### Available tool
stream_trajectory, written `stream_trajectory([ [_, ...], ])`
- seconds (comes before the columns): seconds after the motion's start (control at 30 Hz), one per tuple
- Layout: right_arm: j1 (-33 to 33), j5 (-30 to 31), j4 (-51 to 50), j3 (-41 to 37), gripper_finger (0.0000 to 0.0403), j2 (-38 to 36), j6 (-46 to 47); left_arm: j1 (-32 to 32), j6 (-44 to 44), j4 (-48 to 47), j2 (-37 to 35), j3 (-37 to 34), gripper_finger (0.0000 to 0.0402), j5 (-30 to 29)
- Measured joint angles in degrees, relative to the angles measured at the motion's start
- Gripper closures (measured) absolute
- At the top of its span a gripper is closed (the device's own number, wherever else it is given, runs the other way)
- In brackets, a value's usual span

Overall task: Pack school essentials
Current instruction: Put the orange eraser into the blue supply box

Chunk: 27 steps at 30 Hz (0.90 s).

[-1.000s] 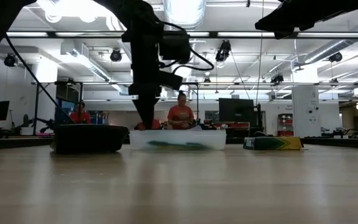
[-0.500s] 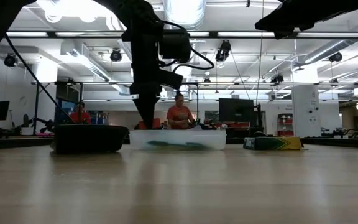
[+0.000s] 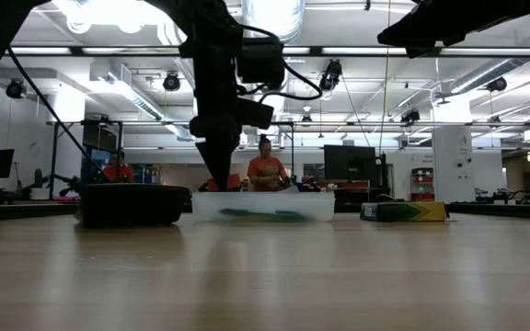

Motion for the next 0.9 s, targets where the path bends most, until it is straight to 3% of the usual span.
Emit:
stream_trajectory([
  [0.23,0.00,-0.02,0.00,0.00,0.0335,0.00,0.02,-0.94,0.06,1.68,-0.07,0.02,0.0278,-1.73],
  [0.43,0.00,-0.02,0.00,-0.03,0.0335,0.00,0.07,-1.40,0.08,2.88,-0.35,0.09,0.0205,-11.08],
  [0.6,-0.02,-0.02,0.00,-0.36,0.0335,0.00,0.07,-4.25,1.85,3.06,-0.55,0.11,0.0151,-12.78],
  [0.9,-0.04,1.76,0.03,-0.95,0.0335,0.00,-1.11,-7.33,-0.72,5.86,-0.73,0.70,0.0139,-23.54],
])
